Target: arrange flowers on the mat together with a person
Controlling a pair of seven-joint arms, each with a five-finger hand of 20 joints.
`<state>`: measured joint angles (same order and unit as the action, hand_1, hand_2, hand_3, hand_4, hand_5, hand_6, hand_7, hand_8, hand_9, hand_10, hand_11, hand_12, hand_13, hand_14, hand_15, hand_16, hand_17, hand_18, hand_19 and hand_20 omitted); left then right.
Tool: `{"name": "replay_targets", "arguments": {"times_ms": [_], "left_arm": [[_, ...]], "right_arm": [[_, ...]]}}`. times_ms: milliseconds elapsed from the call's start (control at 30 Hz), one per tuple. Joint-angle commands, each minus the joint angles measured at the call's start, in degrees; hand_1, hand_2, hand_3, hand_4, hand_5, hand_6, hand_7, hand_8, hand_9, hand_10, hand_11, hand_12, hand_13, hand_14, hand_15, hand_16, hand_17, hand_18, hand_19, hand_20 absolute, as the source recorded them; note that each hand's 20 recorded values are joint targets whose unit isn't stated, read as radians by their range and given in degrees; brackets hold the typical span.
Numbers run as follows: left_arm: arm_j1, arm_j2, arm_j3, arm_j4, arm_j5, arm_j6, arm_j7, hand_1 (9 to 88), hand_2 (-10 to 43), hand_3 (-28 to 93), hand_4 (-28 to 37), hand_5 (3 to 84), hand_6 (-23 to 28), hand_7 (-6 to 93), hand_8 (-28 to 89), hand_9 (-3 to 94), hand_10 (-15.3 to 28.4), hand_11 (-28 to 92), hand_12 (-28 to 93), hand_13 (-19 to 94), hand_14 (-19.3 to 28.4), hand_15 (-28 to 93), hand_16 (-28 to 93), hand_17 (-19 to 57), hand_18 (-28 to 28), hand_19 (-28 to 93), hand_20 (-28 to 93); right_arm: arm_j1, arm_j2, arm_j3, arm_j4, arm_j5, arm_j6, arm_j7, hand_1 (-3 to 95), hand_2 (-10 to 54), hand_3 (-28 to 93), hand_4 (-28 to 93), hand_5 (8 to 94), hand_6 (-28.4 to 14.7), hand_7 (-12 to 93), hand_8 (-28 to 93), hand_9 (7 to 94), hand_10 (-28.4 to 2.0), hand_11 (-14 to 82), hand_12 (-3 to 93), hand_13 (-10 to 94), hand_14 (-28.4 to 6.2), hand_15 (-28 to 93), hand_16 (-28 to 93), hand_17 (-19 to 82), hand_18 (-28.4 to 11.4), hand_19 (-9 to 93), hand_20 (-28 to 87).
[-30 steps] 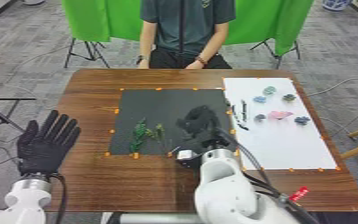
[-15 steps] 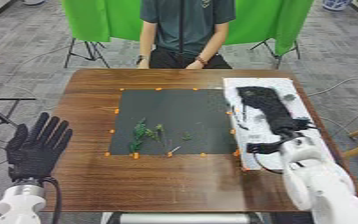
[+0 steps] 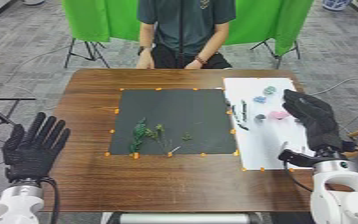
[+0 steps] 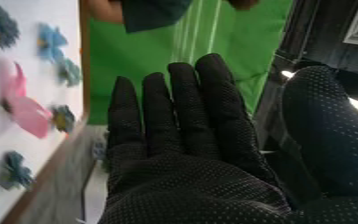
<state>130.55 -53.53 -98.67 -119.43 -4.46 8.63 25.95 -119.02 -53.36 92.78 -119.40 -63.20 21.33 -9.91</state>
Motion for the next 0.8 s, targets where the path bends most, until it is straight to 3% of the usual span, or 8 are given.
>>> {"name": "replay_targets", "arguments": {"times_ms": [33, 300, 400, 467, 667, 800], "left_arm": [[1.27, -0.74, 0.04, -0.27, -0.04, -0.38, 0.00, 27.7, 11.8, 73, -28.3, 43.4, 6.9, 6.8, -9, 40.0, 12.3, 13, 5, 29, 13.6, 25, -7, -3.5, 11.5, 29, 8], [1.48, -0.86, 0.06, -0.27, -0.15, -0.14, -0.09, 27.8, 11.9, 73, -28.3, 43.4, 6.9, 6.8, -9, 40.1, 12.3, 13, 5, 29, 13.4, 25, -7, -3.5, 11.5, 29, 8], [1.79, -0.86, -0.02, -0.38, -0.10, -0.11, -0.07, 27.8, 11.9, 73, -28.3, 43.4, 6.8, 6.9, -9, 40.1, 12.3, 13, 5, 29, 13.4, 25, -7, -3.5, 11.5, 29, 8], [2.00, -0.92, -0.06, -0.48, -0.11, -0.15, 0.09, 27.8, 11.8, 73, -28.3, 43.4, 6.8, 6.9, -9, 40.1, 12.3, 13, 5, 29, 13.4, 25, -7, -3.5, 11.5, 29, 8], [1.81, -0.87, 0.02, -0.36, -0.02, 0.05, -0.17, 27.9, 11.9, 73, -28.3, 43.5, 6.9, 6.9, -9, 40.2, 12.3, 13, 5, 29, 13.5, 25, -7, -3.6, 11.6, 29, 8], [1.78, -0.98, 0.09, -0.30, -0.03, 0.09, -0.28, 28.0, 12.0, 73, -28.3, 43.5, 6.9, 6.9, -9, 40.2, 12.3, 13, 5, 29, 13.5, 25, -7, -3.6, 11.6, 29, 8]], "right_arm": [[1.33, -0.87, 1.71, 0.81, 2.78, -3.92, -1.82, 23.5, 8.9, 79, -23, 50.5, -6.7, 14, -12, 46.7, -14.0, 5.3, 10.2, 34, -10.5, 11, 5, 20, -10.6, 16, 14], [1.59, -2.05, 3.77, 1.86, 8.14, -8.33, -2.36, 24.9, 6.2, 77, -23, 54.7, -5.7, 15, -12, 48.5, -12.7, 5.8, 10.1, 36, -11.8, 12, 5, 21, -10.7, 16, 15], [1.56, -3.91, 6.88, 2.80, 10.02, -16.19, 0.53, 25.5, 5.2, 77, -23, 57.2, -5.2, 15, -13, 50.9, -12.5, 6.3, 10.0, 38, -11.5, 13, 5, 23, -10.9, 19, 17], [-1.54, -8.63, 13.88, 2.05, 9.59, -24.40, 2.77, 25.8, 4.7, 76, -22, 57.9, -5.4, 14, -12, 51.4, -13.0, 6.4, 10.0, 39, -11.6, 13, 5, 25, -11.0, 21, 19], [-1.56, -10.56, 15.98, 2.10, 9.04, -28.97, 4.51, 26.3, 4.0, 75, -22, 58.7, -5.6, 14, -12, 52.0, -13.6, 6.4, 10.0, 40, -11.5, 13, 5, 26, -11.3, 24, 21], [-1.75, -10.50, 15.80, 1.85, 8.66, -28.36, 4.42, 26.4, 3.7, 75, -21, 58.8, -5.8, 13, -12, 52.2, -13.7, 6.4, 9.9, 40, -11.4, 13, 5, 26, -11.4, 23, 22]]}}
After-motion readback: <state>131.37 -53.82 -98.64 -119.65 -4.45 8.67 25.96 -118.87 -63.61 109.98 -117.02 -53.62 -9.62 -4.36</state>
